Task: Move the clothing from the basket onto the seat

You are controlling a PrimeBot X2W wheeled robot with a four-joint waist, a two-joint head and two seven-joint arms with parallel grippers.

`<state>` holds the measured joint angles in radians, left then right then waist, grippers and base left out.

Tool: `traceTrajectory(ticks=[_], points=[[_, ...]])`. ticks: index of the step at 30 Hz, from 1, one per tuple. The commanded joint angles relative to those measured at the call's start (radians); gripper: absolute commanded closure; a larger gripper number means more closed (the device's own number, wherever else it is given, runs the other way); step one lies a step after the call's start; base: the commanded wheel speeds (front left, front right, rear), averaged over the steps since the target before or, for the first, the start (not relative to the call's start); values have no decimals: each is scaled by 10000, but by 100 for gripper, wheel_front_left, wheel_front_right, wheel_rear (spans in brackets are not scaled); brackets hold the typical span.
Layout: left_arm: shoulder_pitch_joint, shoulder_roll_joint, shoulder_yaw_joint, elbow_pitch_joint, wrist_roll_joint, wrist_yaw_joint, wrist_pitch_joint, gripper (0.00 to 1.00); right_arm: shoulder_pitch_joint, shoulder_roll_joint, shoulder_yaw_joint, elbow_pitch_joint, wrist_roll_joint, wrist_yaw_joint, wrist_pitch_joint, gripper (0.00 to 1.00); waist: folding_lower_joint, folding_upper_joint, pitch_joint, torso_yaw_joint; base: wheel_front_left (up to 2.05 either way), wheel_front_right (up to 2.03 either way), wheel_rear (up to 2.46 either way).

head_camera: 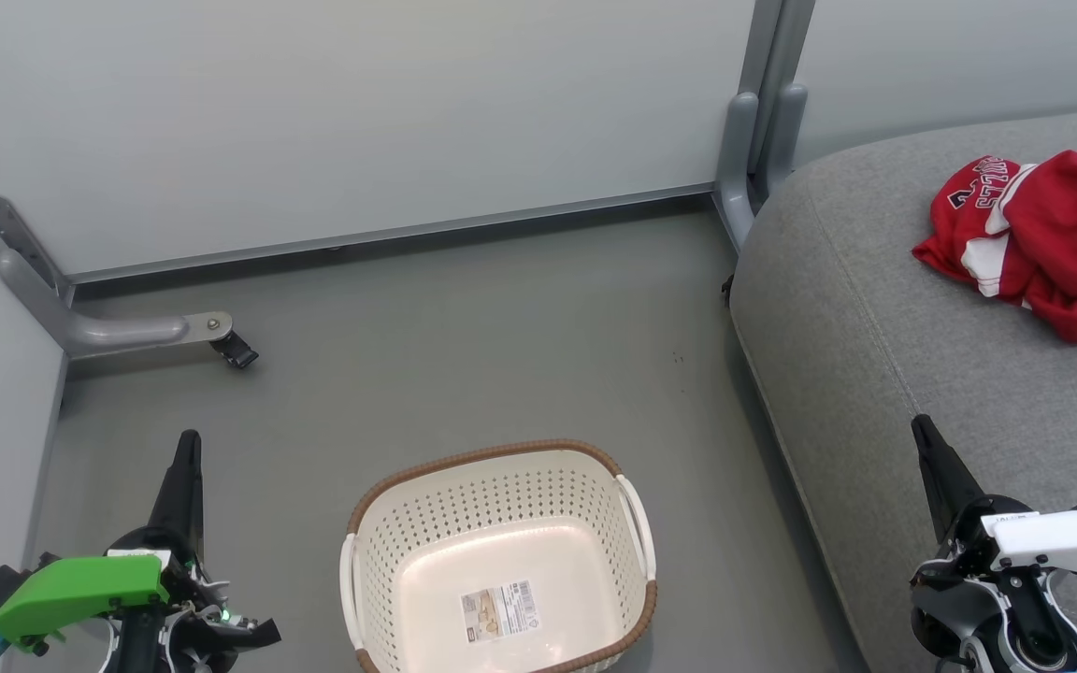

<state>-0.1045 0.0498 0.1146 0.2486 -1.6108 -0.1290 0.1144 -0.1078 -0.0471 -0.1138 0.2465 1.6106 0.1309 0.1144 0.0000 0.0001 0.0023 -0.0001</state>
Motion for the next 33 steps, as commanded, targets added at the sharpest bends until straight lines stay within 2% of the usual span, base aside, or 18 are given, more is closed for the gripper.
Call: traceTrajectory(ticks=[1,33], points=[[-120,8,26,-27,-30,-45,39,100,-54,-60,-21,15,37,-3,34,100,0,-1,0,1,0,0,0],[-119,8,23,-28,-30,-45,36,100,-53,-60,-20,15,38,-3,33,100,0,-1,0,1,0,0,0]])
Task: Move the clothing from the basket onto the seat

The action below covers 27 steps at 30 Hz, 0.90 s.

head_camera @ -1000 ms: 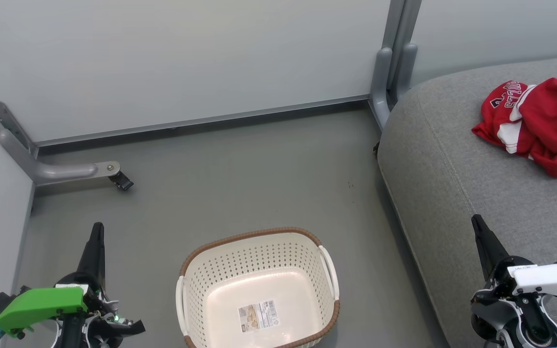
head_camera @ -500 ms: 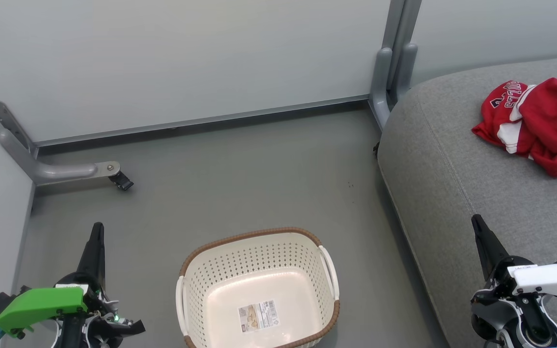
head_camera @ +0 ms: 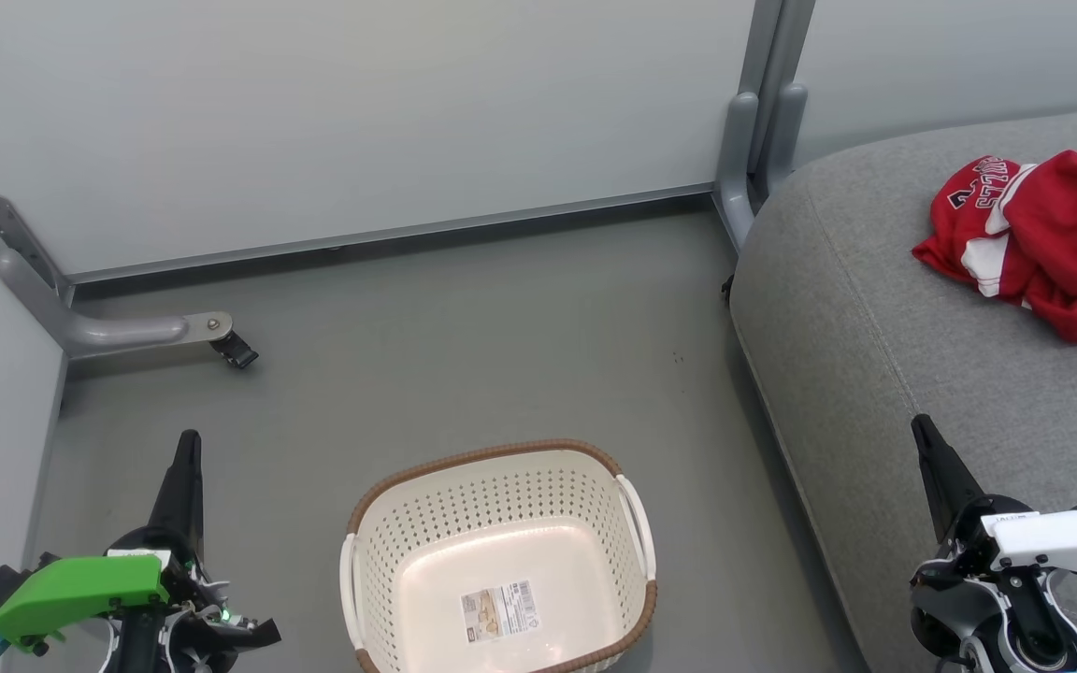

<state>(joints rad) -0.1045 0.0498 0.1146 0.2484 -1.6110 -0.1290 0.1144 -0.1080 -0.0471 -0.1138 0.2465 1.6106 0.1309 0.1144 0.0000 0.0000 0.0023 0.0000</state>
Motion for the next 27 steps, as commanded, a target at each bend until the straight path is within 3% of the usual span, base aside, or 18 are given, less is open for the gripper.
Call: traceTrajectory(ticks=[1,27], points=[[-119,8,23,-26,-29,-45,36,100,-52,-60,-20,15,38,-3,33,100,0,0,0,0,0,0,0],[-119,8,21,-28,-30,-45,35,100,-51,-60,-19,15,39,-3,32,100,0,0,0,0,0,0,0]])
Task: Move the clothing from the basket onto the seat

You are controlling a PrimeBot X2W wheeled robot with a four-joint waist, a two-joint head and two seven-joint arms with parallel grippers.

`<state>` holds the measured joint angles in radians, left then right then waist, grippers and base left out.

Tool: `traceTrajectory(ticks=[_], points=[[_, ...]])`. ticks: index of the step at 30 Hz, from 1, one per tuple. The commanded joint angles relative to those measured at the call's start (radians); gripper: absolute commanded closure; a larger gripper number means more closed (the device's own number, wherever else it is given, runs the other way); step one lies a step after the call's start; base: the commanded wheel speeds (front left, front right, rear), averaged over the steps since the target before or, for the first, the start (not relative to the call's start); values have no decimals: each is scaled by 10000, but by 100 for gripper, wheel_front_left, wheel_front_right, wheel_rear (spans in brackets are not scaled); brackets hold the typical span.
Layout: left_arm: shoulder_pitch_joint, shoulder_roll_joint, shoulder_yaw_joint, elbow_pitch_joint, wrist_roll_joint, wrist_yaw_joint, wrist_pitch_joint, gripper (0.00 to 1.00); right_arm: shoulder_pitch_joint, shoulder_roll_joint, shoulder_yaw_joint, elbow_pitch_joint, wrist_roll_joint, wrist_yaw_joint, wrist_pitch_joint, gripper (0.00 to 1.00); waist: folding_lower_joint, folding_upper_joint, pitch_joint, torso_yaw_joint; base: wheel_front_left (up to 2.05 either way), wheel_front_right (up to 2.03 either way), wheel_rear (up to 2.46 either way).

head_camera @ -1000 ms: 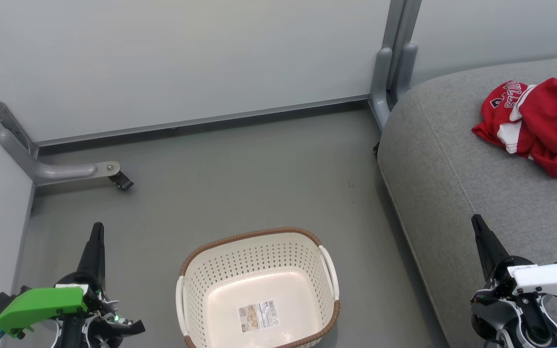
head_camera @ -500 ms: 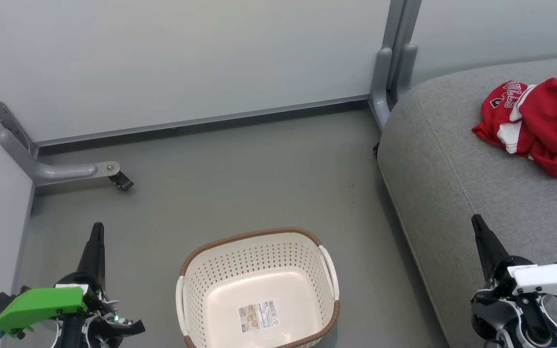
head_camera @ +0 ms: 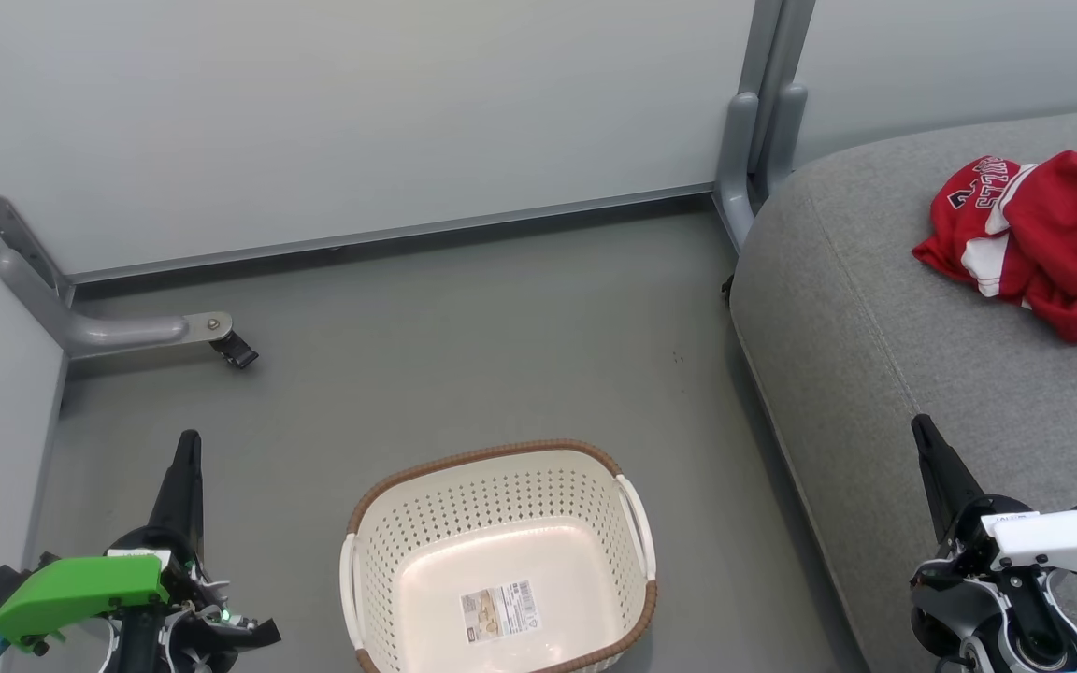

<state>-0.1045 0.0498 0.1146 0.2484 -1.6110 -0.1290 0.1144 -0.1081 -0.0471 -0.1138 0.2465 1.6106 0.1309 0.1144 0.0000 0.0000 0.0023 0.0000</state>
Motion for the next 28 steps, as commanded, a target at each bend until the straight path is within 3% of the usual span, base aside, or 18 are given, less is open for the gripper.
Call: traceTrajectory(ticks=[1,28], points=[[-119,8,21,-28,-30,-45,35,100,-50,-60,-19,15,39,-3,32,100,0,0,0,0,0,0,0],[-119,8,20,-29,-31,-45,34,100,-49,-60,-18,15,39,-3,31,100,0,0,0,0,0,0,0]])
